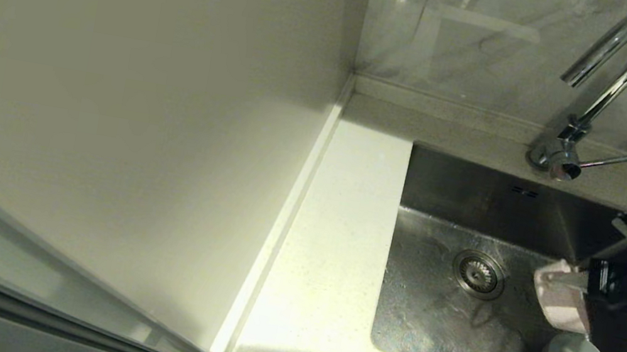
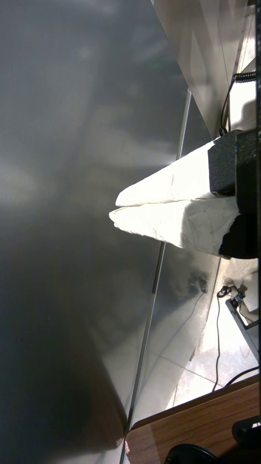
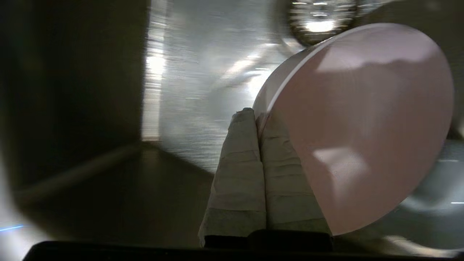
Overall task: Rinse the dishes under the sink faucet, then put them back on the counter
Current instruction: Put a bowl back to the table from the sink
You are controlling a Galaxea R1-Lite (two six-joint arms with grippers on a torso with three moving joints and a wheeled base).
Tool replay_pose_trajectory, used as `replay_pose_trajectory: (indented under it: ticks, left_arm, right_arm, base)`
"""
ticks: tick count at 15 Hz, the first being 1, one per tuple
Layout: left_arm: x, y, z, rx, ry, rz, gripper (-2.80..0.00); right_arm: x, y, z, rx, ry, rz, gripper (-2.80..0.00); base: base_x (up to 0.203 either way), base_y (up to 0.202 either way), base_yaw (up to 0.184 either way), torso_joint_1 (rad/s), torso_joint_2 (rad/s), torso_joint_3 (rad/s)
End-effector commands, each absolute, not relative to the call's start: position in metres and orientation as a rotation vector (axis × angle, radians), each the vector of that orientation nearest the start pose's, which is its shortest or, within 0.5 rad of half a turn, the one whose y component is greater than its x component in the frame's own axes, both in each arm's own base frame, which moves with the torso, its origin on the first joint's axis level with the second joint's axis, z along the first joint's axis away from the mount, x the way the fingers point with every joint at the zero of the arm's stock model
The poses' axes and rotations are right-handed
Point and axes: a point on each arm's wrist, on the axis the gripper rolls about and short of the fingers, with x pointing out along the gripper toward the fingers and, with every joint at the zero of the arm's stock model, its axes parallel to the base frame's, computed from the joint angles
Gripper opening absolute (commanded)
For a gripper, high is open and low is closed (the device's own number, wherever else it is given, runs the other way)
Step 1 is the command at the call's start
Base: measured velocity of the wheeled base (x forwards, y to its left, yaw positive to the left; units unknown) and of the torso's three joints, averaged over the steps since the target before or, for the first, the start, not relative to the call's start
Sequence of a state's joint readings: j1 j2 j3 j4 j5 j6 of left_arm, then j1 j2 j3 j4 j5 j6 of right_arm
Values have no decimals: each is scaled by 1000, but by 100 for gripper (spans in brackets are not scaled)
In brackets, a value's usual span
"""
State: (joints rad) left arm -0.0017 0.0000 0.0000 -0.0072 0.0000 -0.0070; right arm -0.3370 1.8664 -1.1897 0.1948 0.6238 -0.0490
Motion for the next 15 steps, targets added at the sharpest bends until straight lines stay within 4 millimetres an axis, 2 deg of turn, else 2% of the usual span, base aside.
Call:
replay_pose_trajectory:
  ticks: [1,3,5,8,10,12,13,15]
  left_arm:
    - [-23,0,75,-8,-5,-2,-280]
    - [-23,0,75,-8,-5,-2,-280]
    - [-23,0,75,-8,-5,-2,-280]
    - [-23,0,75,-8,-5,-2,-280]
    - [-23,0,75,-8,-5,-2,-280]
    - [-23,0,75,-8,-5,-2,-280]
    - [-23,0,75,-8,-5,-2,-280]
    - [-23,0,75,-8,-5,-2,-280]
  right_arm:
    - [314,-92,195,567,829,365,-280]
    - [303,-85,226,819,955,406,-280]
    - [279,-73,261,1097,1147,453,-280]
    - [260,-47,302,1244,1195,650,-280]
    - [251,-25,308,1232,1247,734,-280]
    - [252,-13,294,1262,1343,737,-280]
    - [252,-12,294,1263,1344,741,-280]
    - [245,-12,316,1229,1269,776,-280]
  base:
    - [0,0,0,0,0,0]
    - [0,0,0,0,0,0]
    - [0,0,0,0,0,0]
    - [0,0,0,0,0,0]
    - [0,0,0,0,0,0]
    - [0,0,0,0,0,0]
    - [0,0,0,0,0,0]
    - [0,0,0,0,0,0]
